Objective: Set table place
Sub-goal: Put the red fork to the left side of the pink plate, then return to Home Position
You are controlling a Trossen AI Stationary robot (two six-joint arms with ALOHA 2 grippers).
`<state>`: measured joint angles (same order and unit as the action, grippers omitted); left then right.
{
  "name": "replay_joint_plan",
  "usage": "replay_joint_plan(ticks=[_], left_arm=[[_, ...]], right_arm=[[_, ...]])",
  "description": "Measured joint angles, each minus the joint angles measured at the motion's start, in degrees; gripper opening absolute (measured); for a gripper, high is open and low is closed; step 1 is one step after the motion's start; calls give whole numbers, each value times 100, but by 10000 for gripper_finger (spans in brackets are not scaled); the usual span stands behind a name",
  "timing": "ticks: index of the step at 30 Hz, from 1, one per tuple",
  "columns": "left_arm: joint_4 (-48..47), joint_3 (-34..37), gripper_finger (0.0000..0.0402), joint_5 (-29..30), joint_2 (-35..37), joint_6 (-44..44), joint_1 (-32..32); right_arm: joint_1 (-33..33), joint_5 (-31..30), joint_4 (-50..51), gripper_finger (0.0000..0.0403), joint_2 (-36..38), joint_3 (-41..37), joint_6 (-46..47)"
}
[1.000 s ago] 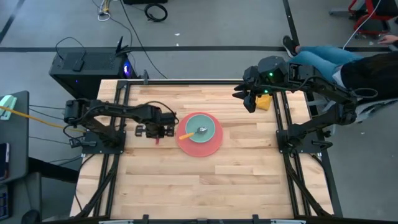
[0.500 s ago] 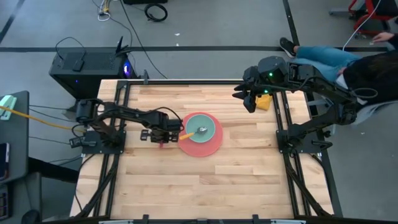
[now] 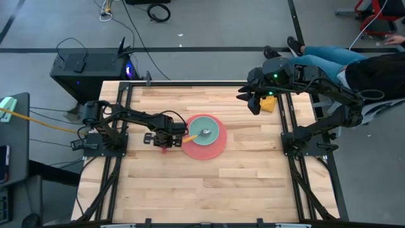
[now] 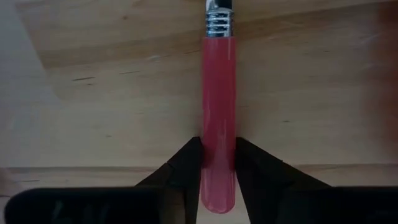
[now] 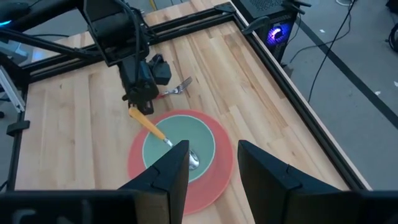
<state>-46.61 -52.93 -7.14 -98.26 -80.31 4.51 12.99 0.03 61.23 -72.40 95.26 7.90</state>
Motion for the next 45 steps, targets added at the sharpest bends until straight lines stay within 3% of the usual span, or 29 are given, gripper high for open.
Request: replay_joint_plan(ticks=[14, 23, 30, 37, 45], left_arm=[[-94, 0, 147, -201, 40, 13, 43], [-638, 2, 113, -327, 521, 17, 57], [-1036, 3, 66, -294, 1344, -2, 44], [-1105, 1, 8, 602, 2496, 49, 37], [-1034, 2, 7, 1927, 3924, 879, 45]], right_arm=[[0, 0, 0, 144, 0, 0, -56], [0, 0, -8, 142, 38, 0, -59], [2, -26, -59, 101, 295, 2, -26], [46, -137, -119, 12, 732, 2, -165], [52, -298, -101, 9, 1306, 2, -274]])
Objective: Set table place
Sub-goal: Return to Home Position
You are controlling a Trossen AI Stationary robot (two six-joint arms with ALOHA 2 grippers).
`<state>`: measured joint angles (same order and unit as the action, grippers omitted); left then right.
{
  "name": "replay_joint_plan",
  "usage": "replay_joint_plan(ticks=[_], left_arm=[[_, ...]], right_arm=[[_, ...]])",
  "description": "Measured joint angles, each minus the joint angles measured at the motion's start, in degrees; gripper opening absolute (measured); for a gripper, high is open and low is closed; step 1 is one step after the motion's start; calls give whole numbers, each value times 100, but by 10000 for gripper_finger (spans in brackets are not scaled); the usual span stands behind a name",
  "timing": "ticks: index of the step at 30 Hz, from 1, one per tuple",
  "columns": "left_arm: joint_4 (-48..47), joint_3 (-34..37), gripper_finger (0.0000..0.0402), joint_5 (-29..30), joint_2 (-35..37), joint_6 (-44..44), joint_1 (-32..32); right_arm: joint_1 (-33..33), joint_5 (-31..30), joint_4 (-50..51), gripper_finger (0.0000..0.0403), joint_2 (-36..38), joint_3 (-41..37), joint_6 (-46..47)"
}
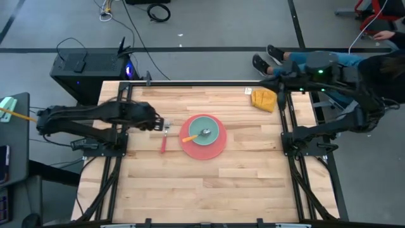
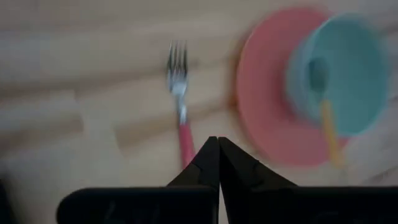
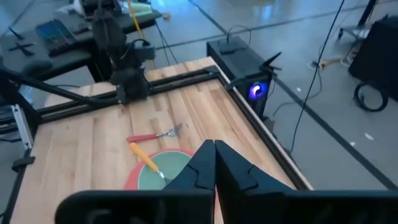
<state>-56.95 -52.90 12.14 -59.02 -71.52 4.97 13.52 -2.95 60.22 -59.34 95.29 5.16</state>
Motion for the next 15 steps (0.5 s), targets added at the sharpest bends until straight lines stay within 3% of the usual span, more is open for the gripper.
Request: replay_joint_plan(ticks=[7, 12, 15], left_arm=[[783, 0, 10, 574, 1104, 1791, 240], [1764, 15, 9, 578, 1726, 3808, 364], [2473, 315, 9, 437, 2091, 4468, 422]], right_arm=[[0, 198, -66, 8, 639, -455, 20], [-2, 754, -1104, 5, 1379, -1477, 279], [-4, 1107, -1844, 5, 1828, -2192, 434]])
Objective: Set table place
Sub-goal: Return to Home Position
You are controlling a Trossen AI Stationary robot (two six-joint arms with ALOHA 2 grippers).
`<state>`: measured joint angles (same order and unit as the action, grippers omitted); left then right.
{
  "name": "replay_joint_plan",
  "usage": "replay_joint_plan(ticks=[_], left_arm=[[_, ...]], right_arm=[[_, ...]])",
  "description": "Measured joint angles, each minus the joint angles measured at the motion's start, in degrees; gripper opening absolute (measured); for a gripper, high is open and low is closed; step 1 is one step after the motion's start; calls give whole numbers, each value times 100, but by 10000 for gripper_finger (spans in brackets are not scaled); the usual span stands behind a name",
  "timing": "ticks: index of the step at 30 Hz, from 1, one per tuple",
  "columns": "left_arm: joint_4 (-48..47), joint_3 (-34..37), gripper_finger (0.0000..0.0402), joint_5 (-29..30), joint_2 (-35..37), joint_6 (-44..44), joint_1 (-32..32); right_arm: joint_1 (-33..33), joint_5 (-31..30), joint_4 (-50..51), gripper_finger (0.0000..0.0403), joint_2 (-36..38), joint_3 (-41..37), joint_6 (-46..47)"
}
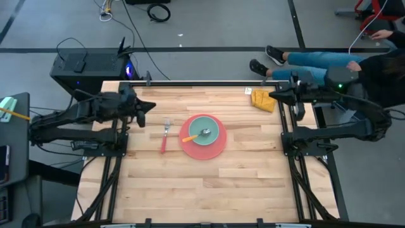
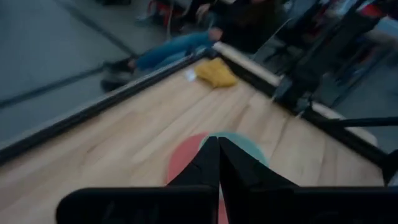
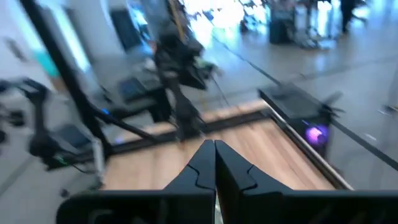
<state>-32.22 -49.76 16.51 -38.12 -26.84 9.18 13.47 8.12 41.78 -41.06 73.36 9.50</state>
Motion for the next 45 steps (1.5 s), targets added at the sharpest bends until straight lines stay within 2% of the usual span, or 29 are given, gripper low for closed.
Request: replay_joint_plan(ticks=[5, 8, 11, 14, 24, 32, 34, 40, 45], left_arm=[[1000, 1078, 7, -490, 744, 164, 180], [1601, 1682, 8, -880, 1313, 64, 371], [1919, 2110, 5, -1228, 1837, -56, 537], [1911, 2375, 9, -1479, 2290, 36, 637], [1593, 2581, 10, -1526, 3815, 981, 878], [1387, 2630, 8, -1678, 3795, 1046, 866], [1598, 2683, 12, -1709, 3792, 1060, 864], [2362, 3292, 5, -1769, 3791, 1116, 864], [2650, 3854, 14, -1879, 3789, 876, 866]], right_arm=[[0, 645, -1417, 4, 625, -1159, 254], [0, 715, -2012, 5, 974, -1709, 370], [0, 719, -2102, 3, 1338, -2055, 405], [0, 717, -2105, 4, 1724, -2248, 378], [0, 538, -2167, 4, 2793, -2643, 236], [0, 503, -2857, 2, 3058, -3254, 232], [0, 502, -3048, 3, 3058, -3454, 236], [0, 554, -3811, 4, 3058, -4032, 209], [0, 648, -4460, 3, 3058, -4496, 55]])
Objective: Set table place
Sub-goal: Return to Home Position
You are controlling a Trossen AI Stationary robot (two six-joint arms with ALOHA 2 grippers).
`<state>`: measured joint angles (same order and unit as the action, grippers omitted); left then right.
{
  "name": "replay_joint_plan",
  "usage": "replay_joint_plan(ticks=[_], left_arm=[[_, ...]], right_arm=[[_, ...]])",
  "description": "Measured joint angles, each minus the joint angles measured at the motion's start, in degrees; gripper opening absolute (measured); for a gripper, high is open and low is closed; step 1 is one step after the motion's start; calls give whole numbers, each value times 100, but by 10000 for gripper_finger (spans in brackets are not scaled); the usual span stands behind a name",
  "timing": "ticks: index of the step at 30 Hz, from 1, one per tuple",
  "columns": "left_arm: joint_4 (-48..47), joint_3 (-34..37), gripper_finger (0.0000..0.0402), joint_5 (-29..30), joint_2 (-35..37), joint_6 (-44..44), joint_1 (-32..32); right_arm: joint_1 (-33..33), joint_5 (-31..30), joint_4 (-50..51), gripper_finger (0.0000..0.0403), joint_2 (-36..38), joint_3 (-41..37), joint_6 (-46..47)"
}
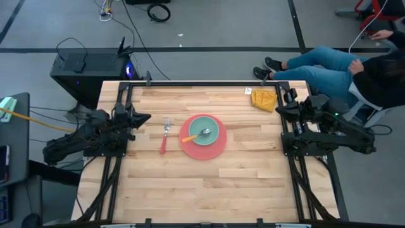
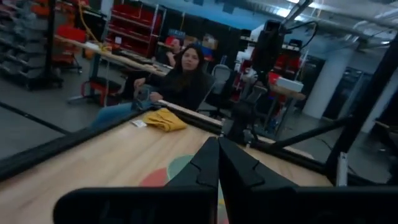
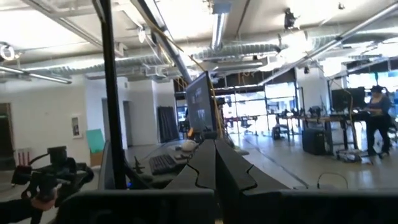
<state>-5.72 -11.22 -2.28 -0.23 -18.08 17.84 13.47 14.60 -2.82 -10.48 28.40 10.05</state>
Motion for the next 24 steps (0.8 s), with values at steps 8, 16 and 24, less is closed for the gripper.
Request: replay_joint_plan(ticks=[8, 16, 24], left_arm=[[1226, 1079, 11, -367, 0, -486, 0], [1177, 1072, 6, -507, -42, -352, -2], [1175, 1075, 13, -507, -42, -413, -2]], right_arm=[[0, 222, -1105, 2, 0, -886, -310], [0, 600, -1645, 3, 0, -1520, -217], [0, 1017, -1699, 4, -2, -2131, -315]])
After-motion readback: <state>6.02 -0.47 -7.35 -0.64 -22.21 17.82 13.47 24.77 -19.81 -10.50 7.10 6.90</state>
